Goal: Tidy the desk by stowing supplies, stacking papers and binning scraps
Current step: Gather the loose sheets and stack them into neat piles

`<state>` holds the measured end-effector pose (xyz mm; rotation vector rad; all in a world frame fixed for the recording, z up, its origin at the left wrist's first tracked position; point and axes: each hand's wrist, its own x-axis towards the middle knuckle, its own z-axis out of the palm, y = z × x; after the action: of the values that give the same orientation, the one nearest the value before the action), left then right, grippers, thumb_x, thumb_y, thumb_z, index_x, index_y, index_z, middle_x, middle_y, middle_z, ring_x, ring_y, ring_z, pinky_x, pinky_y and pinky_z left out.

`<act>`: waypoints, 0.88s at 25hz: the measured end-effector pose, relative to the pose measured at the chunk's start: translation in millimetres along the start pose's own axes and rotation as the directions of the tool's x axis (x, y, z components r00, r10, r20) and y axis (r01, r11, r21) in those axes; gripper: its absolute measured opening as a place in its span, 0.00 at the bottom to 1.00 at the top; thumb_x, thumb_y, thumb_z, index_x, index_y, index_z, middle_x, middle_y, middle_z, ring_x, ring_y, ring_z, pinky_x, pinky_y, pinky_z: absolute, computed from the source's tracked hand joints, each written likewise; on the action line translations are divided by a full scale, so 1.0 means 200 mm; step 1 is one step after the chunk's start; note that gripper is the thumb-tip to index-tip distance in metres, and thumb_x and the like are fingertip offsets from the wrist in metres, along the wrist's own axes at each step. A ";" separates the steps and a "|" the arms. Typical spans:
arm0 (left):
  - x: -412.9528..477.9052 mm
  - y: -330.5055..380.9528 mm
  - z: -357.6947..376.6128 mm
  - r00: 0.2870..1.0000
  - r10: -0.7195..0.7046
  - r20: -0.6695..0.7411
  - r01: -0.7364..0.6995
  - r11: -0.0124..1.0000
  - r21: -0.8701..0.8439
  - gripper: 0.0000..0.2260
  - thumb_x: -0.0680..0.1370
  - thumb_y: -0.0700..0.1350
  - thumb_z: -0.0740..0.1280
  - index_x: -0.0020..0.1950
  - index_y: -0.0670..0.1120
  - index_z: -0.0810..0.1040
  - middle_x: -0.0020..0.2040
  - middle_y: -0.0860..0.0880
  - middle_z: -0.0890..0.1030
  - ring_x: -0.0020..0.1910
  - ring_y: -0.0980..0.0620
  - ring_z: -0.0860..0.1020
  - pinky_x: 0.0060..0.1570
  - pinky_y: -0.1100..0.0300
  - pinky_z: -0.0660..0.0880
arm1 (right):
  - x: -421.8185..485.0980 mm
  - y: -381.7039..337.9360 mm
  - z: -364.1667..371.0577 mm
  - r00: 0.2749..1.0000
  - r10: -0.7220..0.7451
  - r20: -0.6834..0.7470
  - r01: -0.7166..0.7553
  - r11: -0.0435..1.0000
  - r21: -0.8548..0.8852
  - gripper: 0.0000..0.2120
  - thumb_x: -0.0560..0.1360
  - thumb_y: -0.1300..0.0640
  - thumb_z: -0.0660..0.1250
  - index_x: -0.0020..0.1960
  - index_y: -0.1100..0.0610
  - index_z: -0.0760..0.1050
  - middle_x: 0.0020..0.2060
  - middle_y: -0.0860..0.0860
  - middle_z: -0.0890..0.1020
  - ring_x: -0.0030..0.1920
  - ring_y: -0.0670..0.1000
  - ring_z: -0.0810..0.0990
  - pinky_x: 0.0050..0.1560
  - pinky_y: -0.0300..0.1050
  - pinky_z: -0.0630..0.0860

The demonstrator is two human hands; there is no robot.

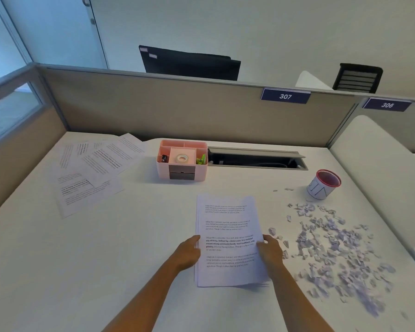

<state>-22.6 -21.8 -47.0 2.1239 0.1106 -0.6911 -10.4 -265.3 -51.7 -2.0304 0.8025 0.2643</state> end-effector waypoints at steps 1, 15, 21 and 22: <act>0.00 0.00 0.00 1.000 0.006 -0.005 -0.006 1.000 0.006 0.23 0.83 0.40 0.53 0.78 0.43 0.54 0.78 0.46 0.58 0.77 0.48 0.58 0.73 0.57 0.56 | -0.01 0.00 0.00 1.000 -0.004 -0.015 0.003 0.999 -0.032 0.17 0.77 0.61 0.59 0.64 0.58 0.74 0.58 0.57 0.79 0.50 0.56 0.75 0.50 0.46 0.71; -0.03 -0.22 -0.21 0.978 -0.044 -0.205 0.038 0.999 -0.032 0.19 0.81 0.39 0.57 0.72 0.45 0.68 0.72 0.45 0.70 0.70 0.47 0.70 0.69 0.56 0.66 | -0.08 -0.08 0.10 0.971 -0.038 -0.235 0.009 0.992 -0.123 0.16 0.76 0.61 0.60 0.61 0.58 0.77 0.56 0.58 0.81 0.56 0.60 0.78 0.51 0.49 0.74; -0.12 -0.44 -0.52 0.953 -0.109 -0.283 0.116 0.993 0.006 0.18 0.80 0.43 0.60 0.71 0.47 0.69 0.71 0.47 0.71 0.70 0.48 0.70 0.69 0.55 0.67 | -0.20 -0.31 0.46 0.968 -0.163 -0.192 0.140 0.982 -0.127 0.13 0.74 0.62 0.60 0.55 0.54 0.79 0.50 0.56 0.81 0.53 0.59 0.78 0.49 0.52 0.78; -0.13 -0.49 -0.58 0.946 -0.124 -0.300 0.134 0.991 0.014 0.18 0.80 0.43 0.60 0.71 0.47 0.69 0.71 0.47 0.71 0.70 0.48 0.70 0.69 0.55 0.66 | -0.22 -0.35 0.53 0.969 -0.180 -0.171 0.159 0.979 -0.130 0.13 0.74 0.61 0.60 0.54 0.54 0.79 0.49 0.55 0.81 0.52 0.59 0.78 0.48 0.53 0.79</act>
<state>-25.7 132.6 -50.9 2.2571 0.4088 -0.4431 13.0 -132.7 -43.1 -2.2418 0.7321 0.0276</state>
